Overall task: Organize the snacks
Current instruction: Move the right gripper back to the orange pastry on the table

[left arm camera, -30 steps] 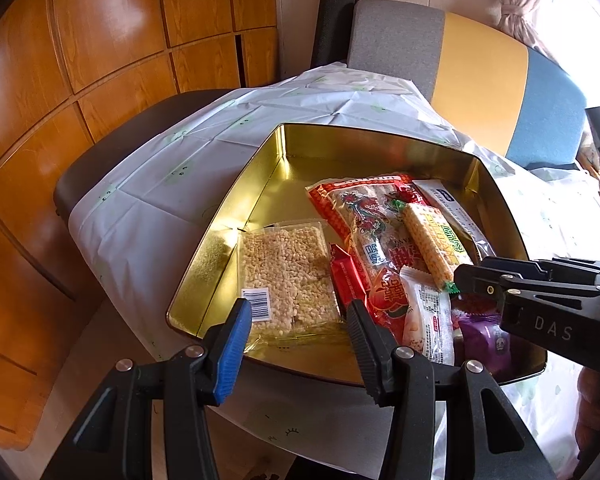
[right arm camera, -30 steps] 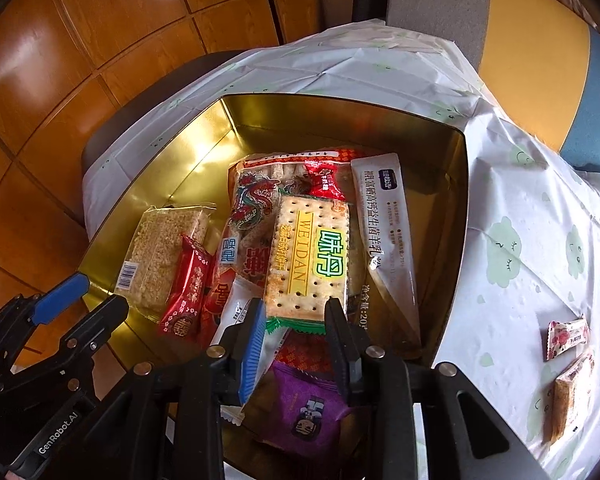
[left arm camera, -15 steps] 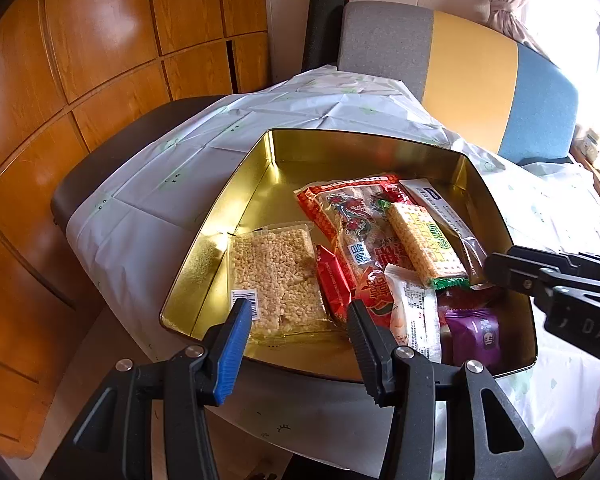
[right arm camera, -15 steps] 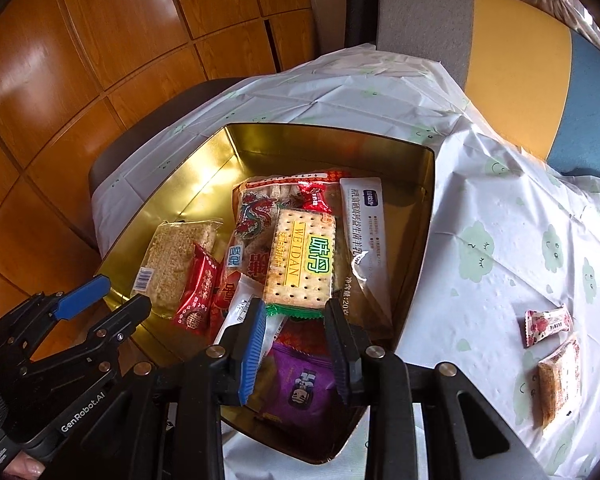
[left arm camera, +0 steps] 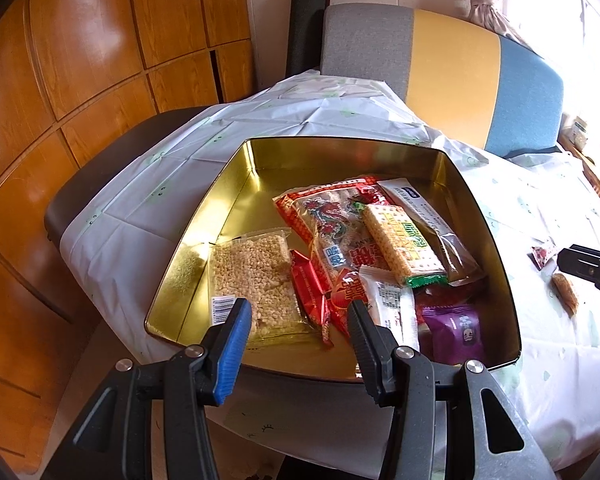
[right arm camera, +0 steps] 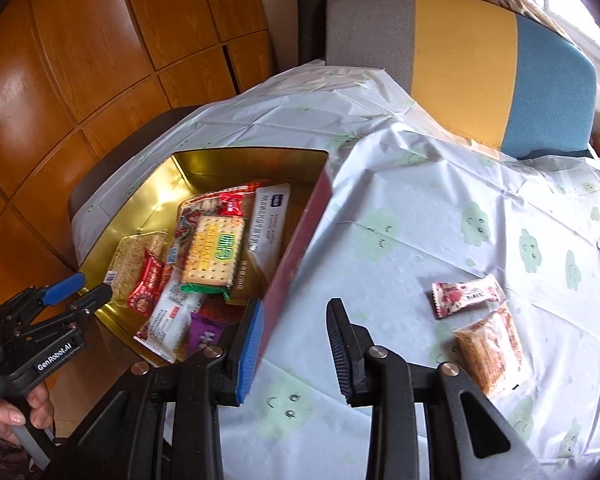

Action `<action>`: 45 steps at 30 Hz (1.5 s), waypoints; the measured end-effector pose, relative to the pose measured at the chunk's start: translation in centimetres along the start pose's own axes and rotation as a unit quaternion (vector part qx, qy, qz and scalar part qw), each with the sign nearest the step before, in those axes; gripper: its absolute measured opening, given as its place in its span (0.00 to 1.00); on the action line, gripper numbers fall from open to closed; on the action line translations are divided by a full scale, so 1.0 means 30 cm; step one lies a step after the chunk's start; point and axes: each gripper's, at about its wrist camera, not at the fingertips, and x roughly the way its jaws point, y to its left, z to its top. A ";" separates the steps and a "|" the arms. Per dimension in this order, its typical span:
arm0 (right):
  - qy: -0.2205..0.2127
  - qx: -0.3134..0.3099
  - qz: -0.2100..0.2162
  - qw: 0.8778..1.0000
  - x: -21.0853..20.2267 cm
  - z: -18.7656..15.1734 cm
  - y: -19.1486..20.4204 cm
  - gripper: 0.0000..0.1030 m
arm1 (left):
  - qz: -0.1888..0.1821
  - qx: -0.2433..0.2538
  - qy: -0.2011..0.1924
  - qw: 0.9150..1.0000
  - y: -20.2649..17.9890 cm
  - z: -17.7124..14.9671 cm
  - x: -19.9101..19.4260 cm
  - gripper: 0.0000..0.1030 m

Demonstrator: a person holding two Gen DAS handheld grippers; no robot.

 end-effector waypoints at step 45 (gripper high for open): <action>0.119 -0.032 -0.103 0.987 0.167 -0.108 -0.490 0.60 | -0.084 0.129 0.006 0.988 -0.342 0.017 -0.026 0.54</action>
